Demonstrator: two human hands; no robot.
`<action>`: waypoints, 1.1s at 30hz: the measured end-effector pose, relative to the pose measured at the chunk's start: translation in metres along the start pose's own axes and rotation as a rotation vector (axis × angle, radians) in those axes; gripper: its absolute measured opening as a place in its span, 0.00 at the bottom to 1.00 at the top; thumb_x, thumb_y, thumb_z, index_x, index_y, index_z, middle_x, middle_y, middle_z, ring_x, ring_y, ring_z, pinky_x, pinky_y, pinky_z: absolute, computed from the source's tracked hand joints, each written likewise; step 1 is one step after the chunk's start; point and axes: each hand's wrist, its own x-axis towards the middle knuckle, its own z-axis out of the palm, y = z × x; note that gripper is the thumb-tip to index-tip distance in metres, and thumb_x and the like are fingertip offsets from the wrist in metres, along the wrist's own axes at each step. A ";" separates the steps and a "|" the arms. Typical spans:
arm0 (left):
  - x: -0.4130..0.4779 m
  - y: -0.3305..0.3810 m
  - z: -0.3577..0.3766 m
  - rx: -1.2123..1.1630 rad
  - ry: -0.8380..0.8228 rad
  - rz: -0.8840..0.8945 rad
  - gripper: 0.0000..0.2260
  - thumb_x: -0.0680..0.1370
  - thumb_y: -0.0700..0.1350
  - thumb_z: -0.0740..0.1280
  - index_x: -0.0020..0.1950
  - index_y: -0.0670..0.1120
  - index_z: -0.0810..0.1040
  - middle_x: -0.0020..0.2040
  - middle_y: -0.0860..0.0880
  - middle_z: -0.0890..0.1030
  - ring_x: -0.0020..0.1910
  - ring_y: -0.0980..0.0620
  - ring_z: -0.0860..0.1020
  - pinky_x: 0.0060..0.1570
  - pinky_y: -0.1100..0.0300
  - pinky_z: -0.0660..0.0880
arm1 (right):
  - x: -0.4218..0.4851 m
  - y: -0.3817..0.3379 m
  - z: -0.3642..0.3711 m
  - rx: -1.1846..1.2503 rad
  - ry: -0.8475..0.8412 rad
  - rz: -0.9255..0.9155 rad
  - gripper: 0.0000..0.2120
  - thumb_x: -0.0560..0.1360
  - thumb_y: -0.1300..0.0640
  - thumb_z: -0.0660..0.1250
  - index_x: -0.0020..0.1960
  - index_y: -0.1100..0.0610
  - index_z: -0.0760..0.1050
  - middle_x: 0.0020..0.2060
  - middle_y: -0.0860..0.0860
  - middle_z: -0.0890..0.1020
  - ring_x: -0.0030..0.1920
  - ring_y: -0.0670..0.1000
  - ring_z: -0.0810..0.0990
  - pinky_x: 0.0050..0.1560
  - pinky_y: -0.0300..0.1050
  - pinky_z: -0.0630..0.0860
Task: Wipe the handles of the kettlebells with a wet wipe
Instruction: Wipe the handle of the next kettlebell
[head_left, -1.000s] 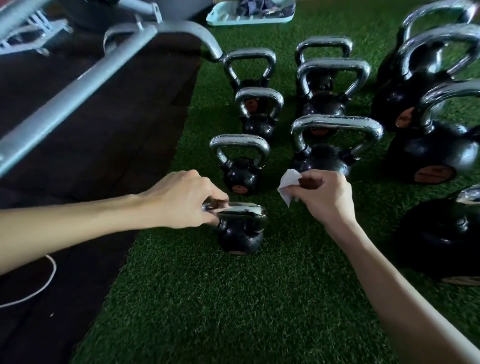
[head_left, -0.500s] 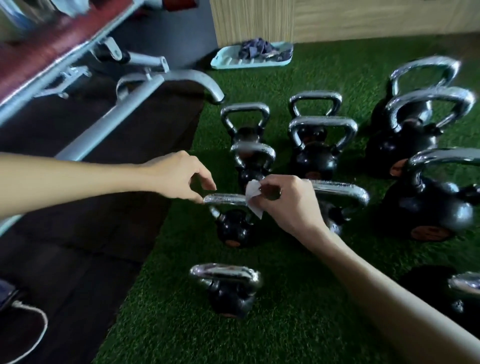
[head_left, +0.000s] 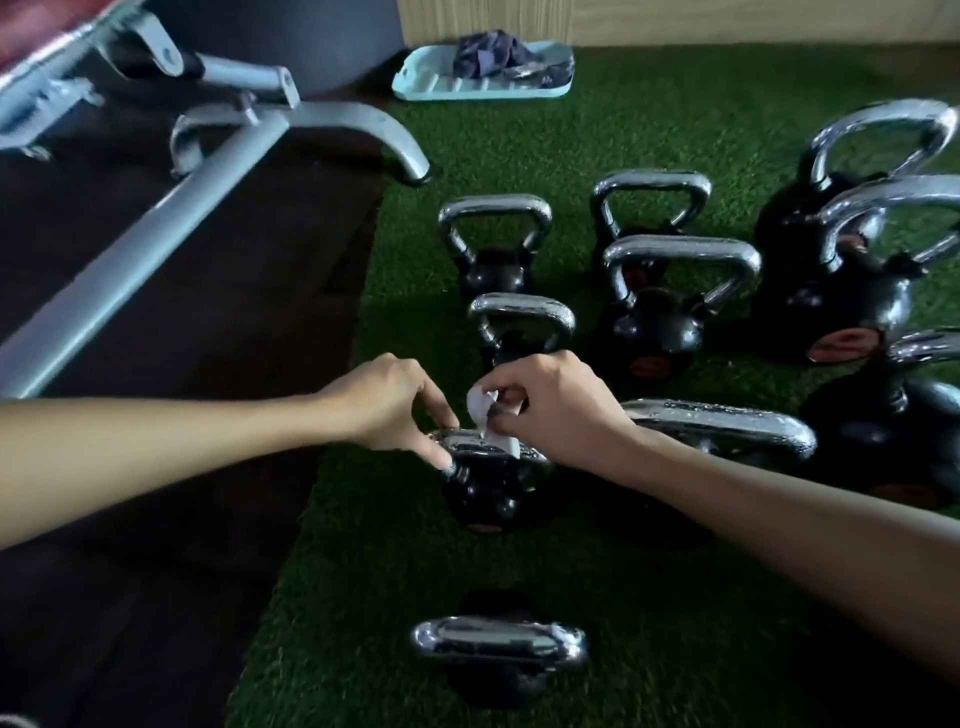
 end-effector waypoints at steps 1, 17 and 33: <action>0.004 -0.006 0.005 -0.030 0.007 0.038 0.19 0.63 0.63 0.81 0.52 0.61 0.86 0.52 0.61 0.85 0.41 0.72 0.78 0.39 0.75 0.70 | 0.003 -0.002 0.005 -0.011 -0.001 0.005 0.11 0.69 0.55 0.73 0.48 0.41 0.85 0.36 0.41 0.84 0.38 0.41 0.81 0.40 0.43 0.79; 0.045 -0.009 -0.014 0.022 -0.211 0.258 0.19 0.58 0.63 0.83 0.43 0.56 0.87 0.39 0.60 0.86 0.40 0.65 0.83 0.42 0.63 0.79 | -0.025 -0.015 0.053 -0.240 0.188 0.074 0.09 0.78 0.48 0.68 0.55 0.39 0.85 0.43 0.45 0.77 0.44 0.49 0.79 0.41 0.49 0.77; -0.016 -0.003 0.010 0.057 0.068 0.315 0.16 0.75 0.53 0.75 0.62 0.51 0.84 0.27 0.70 0.76 0.26 0.71 0.72 0.28 0.72 0.67 | -0.048 -0.014 0.066 -0.333 0.409 0.236 0.08 0.80 0.48 0.66 0.53 0.40 0.84 0.43 0.44 0.77 0.44 0.51 0.77 0.37 0.47 0.76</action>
